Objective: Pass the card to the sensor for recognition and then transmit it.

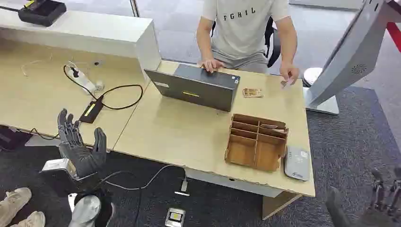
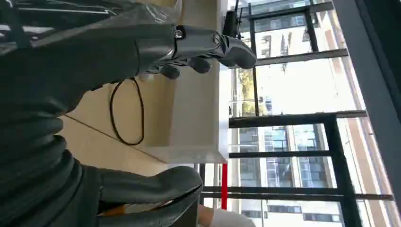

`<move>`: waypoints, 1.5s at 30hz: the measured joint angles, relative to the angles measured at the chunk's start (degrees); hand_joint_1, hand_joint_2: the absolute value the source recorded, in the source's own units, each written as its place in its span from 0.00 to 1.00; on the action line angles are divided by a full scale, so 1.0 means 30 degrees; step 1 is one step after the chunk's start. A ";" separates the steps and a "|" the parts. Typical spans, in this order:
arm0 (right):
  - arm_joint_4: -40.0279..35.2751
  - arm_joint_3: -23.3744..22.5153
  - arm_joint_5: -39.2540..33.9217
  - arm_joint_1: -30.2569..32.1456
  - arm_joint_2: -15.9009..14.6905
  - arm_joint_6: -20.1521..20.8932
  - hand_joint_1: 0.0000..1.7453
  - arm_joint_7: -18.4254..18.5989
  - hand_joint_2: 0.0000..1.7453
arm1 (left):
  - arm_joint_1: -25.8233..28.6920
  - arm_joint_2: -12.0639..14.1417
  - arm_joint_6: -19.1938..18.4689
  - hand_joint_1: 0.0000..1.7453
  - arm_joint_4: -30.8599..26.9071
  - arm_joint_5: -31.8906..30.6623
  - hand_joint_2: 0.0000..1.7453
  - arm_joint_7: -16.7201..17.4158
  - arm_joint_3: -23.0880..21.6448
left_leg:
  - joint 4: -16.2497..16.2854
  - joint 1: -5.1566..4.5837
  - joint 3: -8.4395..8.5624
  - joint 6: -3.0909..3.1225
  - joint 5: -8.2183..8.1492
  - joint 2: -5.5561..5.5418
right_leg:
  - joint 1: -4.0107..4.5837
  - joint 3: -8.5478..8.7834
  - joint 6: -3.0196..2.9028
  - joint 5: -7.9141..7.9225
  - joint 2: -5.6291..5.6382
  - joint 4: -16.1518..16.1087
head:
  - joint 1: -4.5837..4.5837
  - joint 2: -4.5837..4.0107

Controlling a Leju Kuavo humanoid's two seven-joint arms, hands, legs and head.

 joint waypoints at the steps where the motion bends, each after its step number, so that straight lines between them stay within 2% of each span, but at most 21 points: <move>1: 0.0000 0.0000 -0.0007 -0.0001 0.0000 0.0000 0.00 0.0000 1.00 | -0.0001 0.0000 0.0000 0.00 0.0000 0.0000 1.00 0.0000 0.0007 | 0.0000 0.0000 0.0000 0.0000 0.0000 0.0000 | 0.0000 0.0000 0.0000 0.0000 0.0000 0.0000 | 0.0000 0.0000; 10: 0.0000 0.0080 0.0008 -0.0120 0.0000 0.0000 0.00 0.0059 1.00 | -0.0048 -0.0007 0.0000 0.00 0.0007 0.0153 1.00 -0.0153 0.0007 | 0.0000 0.0000 -0.0002 0.0000 0.0000 0.0000 | 0.0000 -0.0003 0.0000 -0.0001 0.0000 0.0000 | 0.0000 0.0000; 13: 0.0007 0.0087 0.0949 -0.0299 -0.0072 0.0000 0.00 0.0928 1.00 | -0.0069 -0.0044 0.0000 0.00 0.0007 0.0153 1.00 -0.0153 0.0000 | 0.0000 0.0000 -0.0003 0.0000 0.0000 0.0000 | 0.0000 -0.0003 0.0000 0.0000 0.0000 0.0000 | 0.0000 0.0000; 17: 0.0022 0.0095 0.2252 -0.1034 -0.0540 0.0000 0.00 0.3667 1.00 | -0.0219 -0.0051 0.0000 0.00 0.0066 0.0248 1.00 -0.0182 -0.0051 | 0.0000 -0.0001 -0.0004 0.0001 0.0000 0.0003 | -0.0002 0.0001 0.0001 0.0001 0.0001 0.0000 | 0.0000 0.0000; 18: 0.0080 0.0102 0.2786 -0.1384 -0.0729 0.0015 0.00 0.4689 1.00 | -0.0277 -0.0051 0.0000 0.00 0.0095 0.0350 1.00 -0.0219 -0.0102 | 0.0000 -0.0003 -0.0005 0.0001 0.0001 0.0003 | -0.0003 0.0001 0.0003 0.0003 0.0001 0.0000 | -0.0007 0.0000; 21: 0.0401 0.0080 0.4737 -0.2964 -0.1750 0.0518 0.00 0.9309 1.00 | -0.0600 -0.0051 0.0000 0.00 0.0226 0.0707 1.00 -0.0488 -0.0343 | 0.0009 -0.0006 0.0000 0.0002 0.0003 0.0015 | -0.0007 -0.0006 0.0020 0.0020 0.0016 0.0000 | -0.0007 0.0000; 24: 0.0861 0.0066 0.5252 -0.4361 -0.2763 0.1085 0.00 1.1617 1.00 | -0.0876 -0.0051 0.0000 0.00 0.0416 0.1079 1.00 -0.0642 -0.0619 | 0.0020 -0.0015 -0.0008 0.0004 0.0005 0.0012 | -0.0017 0.0001 0.0030 0.0027 0.0008 -0.0001 | -0.0007 0.0000; 27: 0.1779 0.0066 0.5347 -0.6234 -0.4242 0.1859 0.00 1.4552 1.00 | -0.1313 -0.0051 0.0000 0.00 0.0656 0.1764 1.00 -0.0933 -0.0875 | 0.0023 -0.0022 -0.0011 0.0005 0.0006 0.0012 | -0.0026 -0.0004 0.0045 0.0041 0.0014 -0.0001 | 0.0007 0.0000; 31: 0.3462 0.0190 0.4735 -0.8834 -0.5852 0.2864 0.00 1.6088 1.00 | -0.1668 -0.0051 0.0000 0.00 0.0969 0.2251 1.00 -0.1144 -0.1093 | 0.0026 -0.0033 -0.0030 0.0006 0.0006 0.0006 | -0.0038 -0.0011 0.0054 0.0047 0.0011 0.0000 | -0.0007 0.0000; 35: 0.5277 0.0831 0.4546 -1.1454 -0.7054 0.3731 0.00 1.6977 1.00 | -0.1833 -0.0051 0.0000 0.00 0.1253 0.2528 1.00 -0.1560 -0.1231 | 0.0027 -0.0036 -0.0047 0.0007 0.0007 0.0003 | -0.0040 -0.0033 0.0055 0.0048 0.0009 0.0002 | 0.0000 0.0000; 40: 0.7102 0.1871 0.4845 -1.3884 -0.7657 0.4488 0.00 1.8024 1.00 | -0.2016 -0.0058 0.0000 0.00 0.1494 0.2666 1.00 -0.1749 -0.1406 | 0.0026 -0.0034 -0.0072 0.0006 0.0007 -0.0001 | -0.0038 -0.0056 0.0055 0.0047 0.0004 0.0008 | -0.0015 0.0000; 45: 0.8860 0.2930 0.5005 -1.5829 -0.7708 0.5174 0.00 1.8856 1.00 | -0.2221 -0.0058 0.0000 0.00 0.1690 0.2637 1.00 -0.1552 -0.1545 | 0.0025 -0.0034 -0.0099 0.0006 0.0008 -0.0001 | -0.0036 -0.0072 0.0056 0.0046 0.0003 0.0013 | -0.0007 0.0000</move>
